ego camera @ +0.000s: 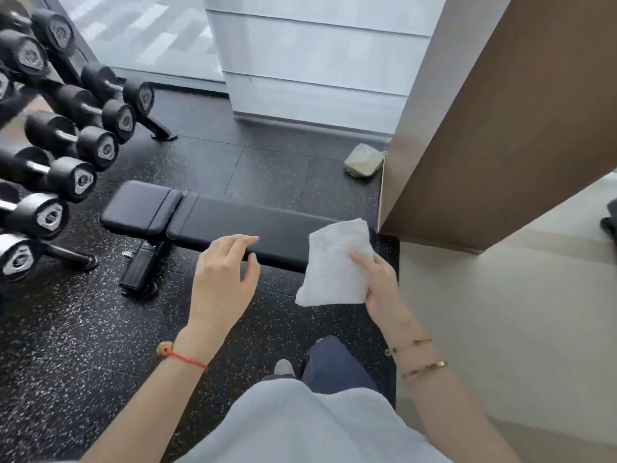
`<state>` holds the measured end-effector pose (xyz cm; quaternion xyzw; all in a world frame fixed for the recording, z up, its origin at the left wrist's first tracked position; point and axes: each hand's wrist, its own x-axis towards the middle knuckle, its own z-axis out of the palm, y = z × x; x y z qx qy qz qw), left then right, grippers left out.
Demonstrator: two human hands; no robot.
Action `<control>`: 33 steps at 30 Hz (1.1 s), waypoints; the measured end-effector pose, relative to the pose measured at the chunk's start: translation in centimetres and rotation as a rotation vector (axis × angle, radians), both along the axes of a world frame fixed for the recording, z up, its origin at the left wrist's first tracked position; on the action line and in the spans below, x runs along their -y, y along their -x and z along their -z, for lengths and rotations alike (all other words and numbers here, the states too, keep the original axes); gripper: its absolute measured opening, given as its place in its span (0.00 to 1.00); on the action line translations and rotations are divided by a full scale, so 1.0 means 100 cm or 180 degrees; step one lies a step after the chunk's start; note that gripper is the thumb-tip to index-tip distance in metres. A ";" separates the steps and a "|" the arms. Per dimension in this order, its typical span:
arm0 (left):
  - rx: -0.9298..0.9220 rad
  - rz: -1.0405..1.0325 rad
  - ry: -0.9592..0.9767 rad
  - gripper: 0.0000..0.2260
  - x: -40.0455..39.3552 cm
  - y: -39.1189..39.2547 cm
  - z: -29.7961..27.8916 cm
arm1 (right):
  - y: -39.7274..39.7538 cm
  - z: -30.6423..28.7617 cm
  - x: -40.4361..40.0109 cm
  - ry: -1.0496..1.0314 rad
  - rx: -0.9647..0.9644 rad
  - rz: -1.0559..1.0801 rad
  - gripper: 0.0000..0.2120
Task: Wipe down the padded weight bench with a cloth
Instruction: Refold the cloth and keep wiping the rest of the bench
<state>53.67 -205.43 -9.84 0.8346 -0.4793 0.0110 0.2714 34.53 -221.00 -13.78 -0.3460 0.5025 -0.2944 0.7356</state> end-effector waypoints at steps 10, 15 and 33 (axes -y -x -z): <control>-0.0233 0.0153 -0.0294 0.12 0.148 -0.069 0.104 | -0.076 0.084 0.133 -0.0121 -0.0133 -0.0038 0.08; -0.0260 0.0231 -0.0302 0.13 0.205 -0.093 0.184 | -0.102 0.158 0.181 -0.0172 -0.0317 0.0051 0.05; 0.0148 0.0688 -0.0073 0.14 0.258 -0.152 0.517 | -0.127 0.461 0.245 0.0948 -0.0800 0.0039 0.14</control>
